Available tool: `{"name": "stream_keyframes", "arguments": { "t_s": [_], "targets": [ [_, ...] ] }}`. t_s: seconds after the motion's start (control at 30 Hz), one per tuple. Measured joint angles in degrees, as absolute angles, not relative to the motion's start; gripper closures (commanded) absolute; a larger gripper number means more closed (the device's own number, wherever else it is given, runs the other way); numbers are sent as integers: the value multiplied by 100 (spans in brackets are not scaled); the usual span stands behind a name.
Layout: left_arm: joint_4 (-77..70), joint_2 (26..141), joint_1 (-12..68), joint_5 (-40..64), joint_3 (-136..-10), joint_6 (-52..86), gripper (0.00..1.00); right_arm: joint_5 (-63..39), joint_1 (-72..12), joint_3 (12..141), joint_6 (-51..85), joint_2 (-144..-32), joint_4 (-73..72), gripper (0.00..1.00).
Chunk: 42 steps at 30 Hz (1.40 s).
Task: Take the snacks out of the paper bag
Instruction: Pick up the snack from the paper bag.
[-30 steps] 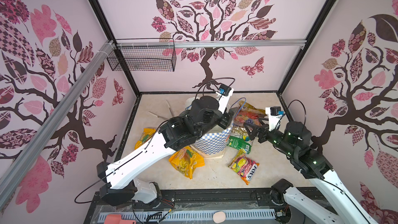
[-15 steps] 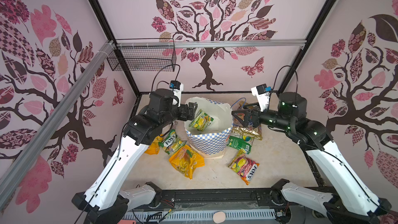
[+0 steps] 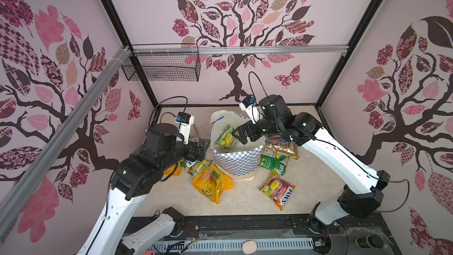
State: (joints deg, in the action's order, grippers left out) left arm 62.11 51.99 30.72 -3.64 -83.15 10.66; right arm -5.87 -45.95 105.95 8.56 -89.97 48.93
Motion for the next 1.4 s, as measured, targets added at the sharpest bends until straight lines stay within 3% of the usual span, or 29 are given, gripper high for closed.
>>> {"name": "stream_keyframes", "arguments": {
  "t_s": [0.27, 0.7, 0.93, 1.4],
  "targets": [
    [6567, 4847, 3072, -648, -8027, 1002, 1, -130, -4595, 10608, 792, -9601, 4965, 1],
    [6508, 4783, 3072, -436, -7439, 1306, 2, -392, -4595, 9880, 1035, -10143, 4088, 15],
    [6464, 4788, 3072, -432, -7338, 1413, 2, -596, -4595, 9188, 1192, -10492, 3470, 11],
    [6276, 4943, 3072, -659, -7229, 1461, 3, -718, -4617, 8982, 1221, -11579, 3271, 5]
  ]
}}
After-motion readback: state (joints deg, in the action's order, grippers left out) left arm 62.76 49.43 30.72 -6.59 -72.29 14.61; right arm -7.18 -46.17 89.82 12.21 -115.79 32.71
